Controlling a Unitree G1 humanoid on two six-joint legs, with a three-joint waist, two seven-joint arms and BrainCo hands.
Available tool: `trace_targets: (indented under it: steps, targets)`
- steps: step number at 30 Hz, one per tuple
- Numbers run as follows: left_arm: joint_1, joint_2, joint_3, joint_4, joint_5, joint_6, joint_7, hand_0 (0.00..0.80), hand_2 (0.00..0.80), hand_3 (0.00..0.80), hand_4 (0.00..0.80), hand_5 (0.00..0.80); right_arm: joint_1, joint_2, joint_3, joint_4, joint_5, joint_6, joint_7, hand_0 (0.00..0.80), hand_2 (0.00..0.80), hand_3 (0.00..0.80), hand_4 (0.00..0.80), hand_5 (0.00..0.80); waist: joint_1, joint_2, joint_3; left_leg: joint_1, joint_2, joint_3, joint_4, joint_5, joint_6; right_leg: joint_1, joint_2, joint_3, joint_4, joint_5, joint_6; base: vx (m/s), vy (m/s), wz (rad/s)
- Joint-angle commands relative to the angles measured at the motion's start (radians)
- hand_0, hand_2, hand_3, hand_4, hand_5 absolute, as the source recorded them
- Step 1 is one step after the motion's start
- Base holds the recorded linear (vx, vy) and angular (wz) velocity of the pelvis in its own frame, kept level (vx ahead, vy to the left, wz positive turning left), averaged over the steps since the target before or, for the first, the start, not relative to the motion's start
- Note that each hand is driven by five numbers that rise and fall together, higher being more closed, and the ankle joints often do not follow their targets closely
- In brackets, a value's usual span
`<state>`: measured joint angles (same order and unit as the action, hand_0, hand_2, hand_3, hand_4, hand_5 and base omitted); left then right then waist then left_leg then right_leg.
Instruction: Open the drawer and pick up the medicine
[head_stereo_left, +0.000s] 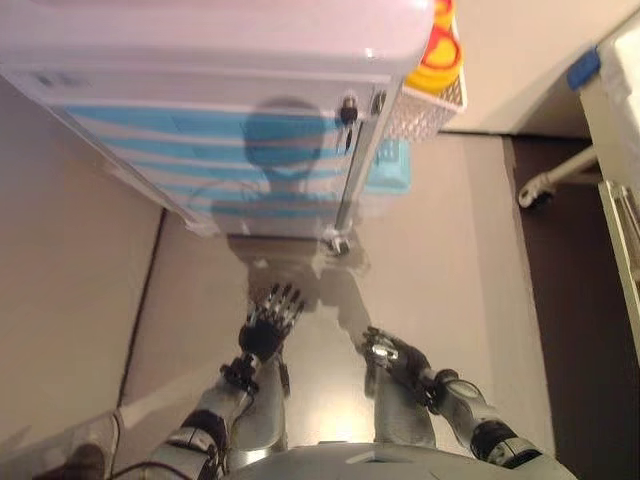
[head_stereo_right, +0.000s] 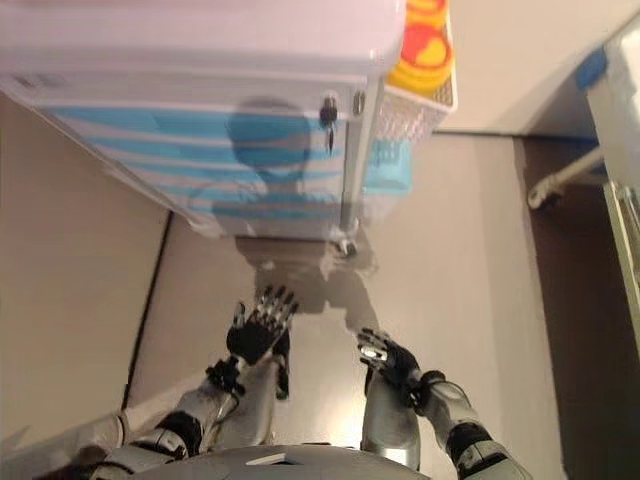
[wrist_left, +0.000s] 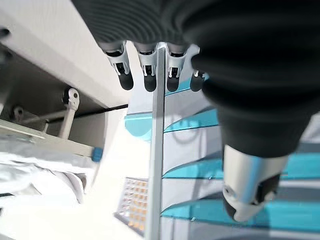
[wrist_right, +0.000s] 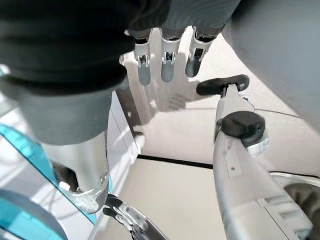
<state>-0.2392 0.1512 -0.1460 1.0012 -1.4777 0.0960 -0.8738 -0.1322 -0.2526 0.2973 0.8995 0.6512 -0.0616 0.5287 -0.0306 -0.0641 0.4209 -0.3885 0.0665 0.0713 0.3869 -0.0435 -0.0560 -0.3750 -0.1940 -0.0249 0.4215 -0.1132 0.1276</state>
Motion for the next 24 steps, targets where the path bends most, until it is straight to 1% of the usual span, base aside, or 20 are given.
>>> trace_targets:
  steps: [1,5,6,10,13,16,20,24]
  targets:
    - [-0.003,-0.017,0.061,-0.113,-0.171,-0.002,0.002,0.000,0.000,0.000,0.000,0.000,0.096,-0.011,0.046,-0.075,0.023,0.043,-0.021,0.000,0.000,0.000,0.000,0.000,-0.031,-0.003,-0.002,-0.074,-0.050,0.008,0.121,-0.095,0.080,-0.136,0.069,-0.012,0.076,0.053,-0.076,-0.016,0.084,-0.17]
    - [-0.081,0.007,0.101,-0.141,-0.251,-0.038,0.019,0.000,0.000,0.000,0.000,0.000,0.099,-0.032,0.057,-0.138,0.031,0.055,-0.014,0.000,0.000,0.000,0.000,0.000,-0.050,-0.023,0.014,-0.163,-0.049,-0.001,0.190,-0.113,0.087,-0.210,0.095,0.011,0.124,0.052,-0.077,0.015,0.064,-0.10]
    - [-0.098,0.013,0.111,-0.149,-0.270,-0.042,0.023,0.000,0.000,0.000,0.000,0.000,0.103,-0.039,0.062,-0.154,0.032,0.059,-0.013,0.000,0.000,0.000,0.000,0.000,-0.051,-0.024,0.017,-0.173,-0.050,-0.010,0.217,-0.149,0.084,-0.219,0.102,0.017,0.151,0.020,-0.073,0.089,0.064,-0.12]
    - [-0.179,0.065,0.153,-0.173,-0.359,-0.038,0.020,0.000,0.000,0.000,0.000,0.000,0.101,-0.071,0.079,-0.204,0.039,0.087,-0.021,0.000,0.000,0.000,0.000,0.000,-0.062,-0.031,0.030,-0.237,-0.050,-0.015,0.271,-0.165,0.089,-0.280,0.113,0.023,0.195,0.014,-0.079,0.030,0.070,-0.02]
    - [-0.256,0.124,0.178,-0.169,-0.427,-0.033,0.045,0.000,0.000,0.000,0.000,0.000,0.098,-0.094,0.085,-0.223,0.058,0.101,-0.018,0.000,0.000,0.000,0.000,0.000,-0.072,-0.037,0.039,-0.271,-0.048,-0.021,0.303,-0.173,0.091,-0.314,0.119,0.032,0.215,0.015,-0.080,0.018,0.055,-0.01]
    - [-0.354,0.208,0.203,-0.145,-0.494,-0.044,0.087,0.000,0.000,0.000,0.000,0.000,0.097,-0.123,0.103,-0.231,0.080,0.100,-0.012,0.000,0.000,0.000,0.000,0.000,-0.083,-0.043,0.044,-0.303,-0.039,-0.018,0.320,-0.177,0.091,-0.345,0.122,0.034,0.218,0.022,-0.083,0.010,0.059,-0.05]
    - [-0.465,0.287,0.238,-0.114,-0.494,-0.069,0.114,0.000,0.000,0.000,0.000,0.000,0.103,-0.155,0.120,-0.227,0.087,0.079,0.012,0.000,0.000,0.000,0.000,0.000,-0.099,-0.048,0.052,-0.336,-0.032,-0.021,0.338,-0.181,0.094,-0.377,0.128,0.044,0.221,0.029,-0.088,-0.005,0.051,-0.08]
    - [-0.553,0.350,0.236,-0.134,-0.494,-0.120,0.140,0.000,0.000,0.000,0.000,0.000,0.108,-0.171,0.133,-0.211,0.101,0.047,0.030,0.000,0.000,0.000,0.000,0.000,-0.107,-0.050,0.060,-0.350,-0.024,-0.013,0.338,-0.183,0.092,-0.386,0.124,0.042,0.200,0.036,-0.093,-0.029,0.033,-0.03]
